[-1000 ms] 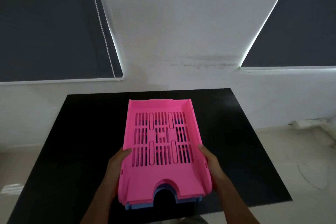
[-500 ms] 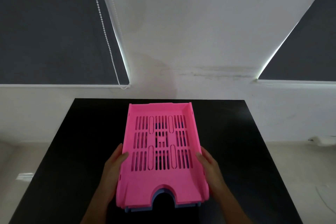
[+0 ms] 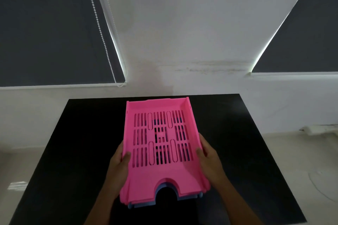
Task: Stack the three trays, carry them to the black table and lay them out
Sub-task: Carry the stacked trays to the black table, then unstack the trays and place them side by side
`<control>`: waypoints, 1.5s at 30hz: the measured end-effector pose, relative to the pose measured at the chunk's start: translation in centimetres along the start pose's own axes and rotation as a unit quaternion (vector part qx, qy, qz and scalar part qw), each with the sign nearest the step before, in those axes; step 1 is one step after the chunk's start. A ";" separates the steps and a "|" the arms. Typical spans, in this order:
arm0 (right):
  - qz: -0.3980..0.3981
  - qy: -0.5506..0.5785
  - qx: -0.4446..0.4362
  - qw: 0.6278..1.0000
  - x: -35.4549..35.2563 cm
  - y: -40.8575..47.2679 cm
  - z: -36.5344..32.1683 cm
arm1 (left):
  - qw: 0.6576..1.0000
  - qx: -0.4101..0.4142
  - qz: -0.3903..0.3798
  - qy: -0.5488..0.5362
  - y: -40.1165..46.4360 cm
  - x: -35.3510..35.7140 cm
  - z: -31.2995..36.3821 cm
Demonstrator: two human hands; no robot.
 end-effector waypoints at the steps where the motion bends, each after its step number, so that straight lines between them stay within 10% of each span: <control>1: 0.003 0.004 -0.001 1.000 0.0 -0.2 -0.2 | 1.000 0.000 0.001 0.005 0.0 0.0 0.0; 13: 0.026 0.058 -0.039 0.997 -4.6 -0.9 0.3 | 0.998 0.064 -0.006 0.004 -1.9 3.6 3.5; 29: 0.090 0.026 -0.027 0.995 -27.6 2.6 5.2 | 0.996 0.079 -0.033 0.028 -2.0 27.3 6.7; 45: 0.020 0.015 0.029 0.999 -28.1 5.4 12.3 | 0.990 -0.029 0.026 0.134 -1.0 31.6 2.3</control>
Point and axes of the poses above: each hand's wrist, its own y-axis towards the middle knuckle, its own x-axis out of the palm, z = x × y, the point moved 4 cm from there along y, towards the middle knuckle, and after that the axes turned 2 degrees about y, right-handed, at the moved point
